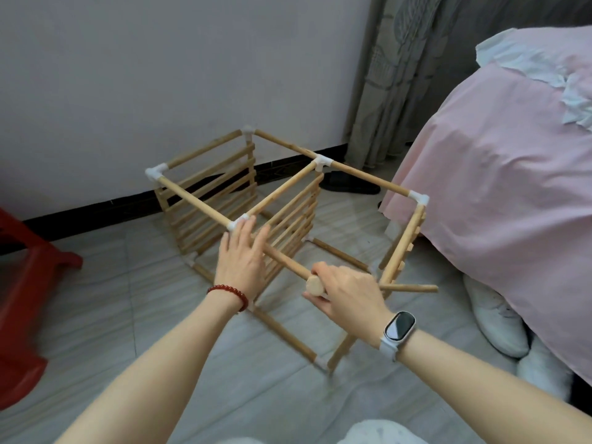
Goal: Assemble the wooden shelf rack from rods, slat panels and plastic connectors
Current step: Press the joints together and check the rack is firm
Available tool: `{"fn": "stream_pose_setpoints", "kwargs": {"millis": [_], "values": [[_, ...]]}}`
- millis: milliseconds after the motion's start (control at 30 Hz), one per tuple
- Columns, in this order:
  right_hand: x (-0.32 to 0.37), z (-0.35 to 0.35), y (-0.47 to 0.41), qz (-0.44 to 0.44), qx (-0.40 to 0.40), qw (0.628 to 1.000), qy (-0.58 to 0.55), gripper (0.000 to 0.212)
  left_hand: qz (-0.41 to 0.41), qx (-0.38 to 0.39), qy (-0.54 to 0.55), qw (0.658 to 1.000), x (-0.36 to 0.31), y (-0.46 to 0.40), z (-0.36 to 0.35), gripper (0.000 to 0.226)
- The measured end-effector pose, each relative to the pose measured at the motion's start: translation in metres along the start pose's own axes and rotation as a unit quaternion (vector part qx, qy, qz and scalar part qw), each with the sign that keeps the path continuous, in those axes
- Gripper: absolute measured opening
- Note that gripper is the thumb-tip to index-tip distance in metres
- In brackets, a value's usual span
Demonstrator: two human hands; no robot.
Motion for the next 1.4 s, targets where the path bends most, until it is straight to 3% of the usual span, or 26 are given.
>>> {"fn": "stream_pose_setpoints", "kwargs": {"millis": [167,267,367,433,533,667,767,867,1000,1167,1267,1400], "values": [[0.011,-0.022,-0.031,-0.005,-0.024,0.999,0.026,0.024,0.102,0.086,-0.033,0.990,0.060,-0.038,-0.007,0.054],[0.012,-0.033,-0.036,-0.021,-0.009,0.999,0.031,0.027,0.083,0.097,-0.079,0.989,0.067,-0.049,-0.015,0.038],[0.009,-0.042,-0.033,-0.007,0.030,0.998,0.054,0.058,0.058,0.068,-0.128,0.988,0.064,-0.050,-0.013,0.029],[0.006,-0.040,-0.029,0.012,0.044,0.997,0.059,0.066,0.032,0.068,-0.156,0.985,0.060,-0.044,-0.009,0.029],[-0.005,-0.020,-0.025,0.039,0.042,0.996,0.068,0.063,0.004,0.042,-0.152,0.987,0.050,-0.035,0.001,0.036],[-0.027,0.026,-0.036,0.021,0.002,0.995,0.096,0.034,-0.009,-0.035,-0.111,0.993,0.028,-0.034,0.035,0.032],[-0.050,0.055,-0.051,-0.027,-0.038,0.992,0.115,0.035,-0.001,-0.092,-0.064,0.994,0.013,-0.043,0.068,0.026],[-0.070,0.069,-0.070,-0.102,-0.017,0.988,0.111,0.051,0.011,-0.115,-0.012,0.993,0.002,-0.051,0.088,0.023],[-0.086,0.063,-0.101,-0.172,0.057,0.982,0.061,0.051,0.079,-0.082,-0.005,0.993,0.005,-0.065,0.098,0.024],[-0.094,0.029,-0.139,-0.172,0.086,0.981,-0.014,0.048,0.149,-0.019,-0.044,0.988,0.033,-0.094,0.090,0.025],[-0.096,-0.003,-0.159,-0.179,0.120,0.976,-0.026,0.048,0.172,0.016,-0.098,0.980,0.047,-0.114,0.075,0.028],[-0.101,-0.049,-0.176,-0.160,0.168,0.973,-0.011,0.043,0.195,0.049,-0.084,0.976,0.069,-0.130,0.041,0.031]]}}
Point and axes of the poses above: each hand's wrist, its own y-axis away from the middle knuckle, its own z-axis out of the back of the hand, x = y × z, the point moved 5 cm from there along -y, towards the middle knuckle, and after that the axes turned 3 degrees about x, right-handed, at the moved point
